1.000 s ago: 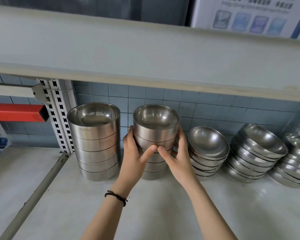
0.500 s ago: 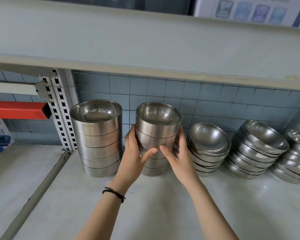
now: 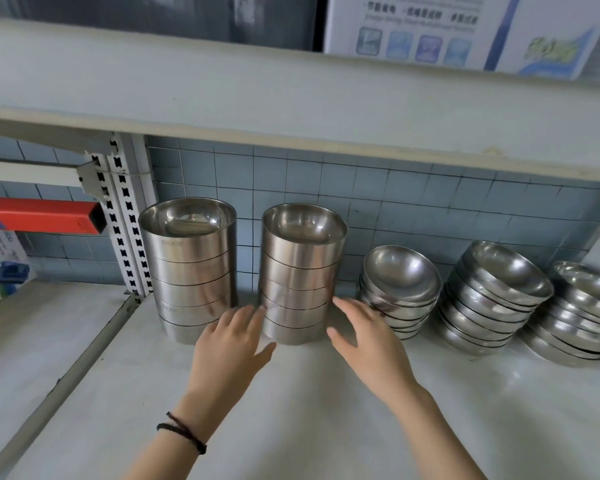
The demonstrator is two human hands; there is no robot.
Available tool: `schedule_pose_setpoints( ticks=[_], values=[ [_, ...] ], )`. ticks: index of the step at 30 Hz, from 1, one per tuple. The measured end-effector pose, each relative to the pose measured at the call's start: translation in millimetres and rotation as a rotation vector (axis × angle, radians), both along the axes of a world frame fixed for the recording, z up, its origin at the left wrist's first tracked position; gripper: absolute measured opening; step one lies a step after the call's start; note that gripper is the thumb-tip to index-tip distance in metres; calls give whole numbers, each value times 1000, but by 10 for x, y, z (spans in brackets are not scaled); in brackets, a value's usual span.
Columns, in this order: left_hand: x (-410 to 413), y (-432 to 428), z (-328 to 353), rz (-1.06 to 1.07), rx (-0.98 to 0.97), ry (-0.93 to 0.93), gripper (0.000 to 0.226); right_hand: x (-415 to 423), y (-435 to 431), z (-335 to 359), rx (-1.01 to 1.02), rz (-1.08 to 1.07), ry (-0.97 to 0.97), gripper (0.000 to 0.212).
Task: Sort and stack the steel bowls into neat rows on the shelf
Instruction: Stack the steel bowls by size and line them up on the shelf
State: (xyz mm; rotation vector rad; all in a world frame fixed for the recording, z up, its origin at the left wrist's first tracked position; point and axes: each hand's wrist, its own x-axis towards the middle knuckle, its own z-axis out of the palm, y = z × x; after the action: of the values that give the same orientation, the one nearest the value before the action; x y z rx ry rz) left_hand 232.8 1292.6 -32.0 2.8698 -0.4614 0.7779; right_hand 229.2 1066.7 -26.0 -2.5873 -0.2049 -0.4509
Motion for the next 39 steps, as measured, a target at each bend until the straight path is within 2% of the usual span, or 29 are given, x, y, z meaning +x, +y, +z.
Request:
schedule_pose_setpoints(
  ticks=[3,7,16,23,27,31,36,39],
  values=[
    [-219,-42,-56,-11,92,51,61,-161,-116,-42,-195,-37,-20,44],
    [-499,-311,-78,15,189,143,67,-413,-353,-106,-276,-12,10,47],
    [-992,-1164,-115,-39,226,212,70,-1067,-1300,-187,-404,-74,111,56],
    [-923,-1523,-75,9,-10,206,76,-1101,-1691,-85,-337,-77,119,62],
    [-699,-1523,16,19,59,148,78,-928,-1709,22,-318,-41,108,63],
    [-467,-1465,65,-4,119,178,78,-726,-1721,81,-312,-16,135,63],
    [-121,-1584,172,-2,-94,168,96,-393,-1656,181,-132,1,126,80],
    [37,-1661,158,-32,-284,239,105,-230,-1567,164,9,34,110,92]
  ],
)
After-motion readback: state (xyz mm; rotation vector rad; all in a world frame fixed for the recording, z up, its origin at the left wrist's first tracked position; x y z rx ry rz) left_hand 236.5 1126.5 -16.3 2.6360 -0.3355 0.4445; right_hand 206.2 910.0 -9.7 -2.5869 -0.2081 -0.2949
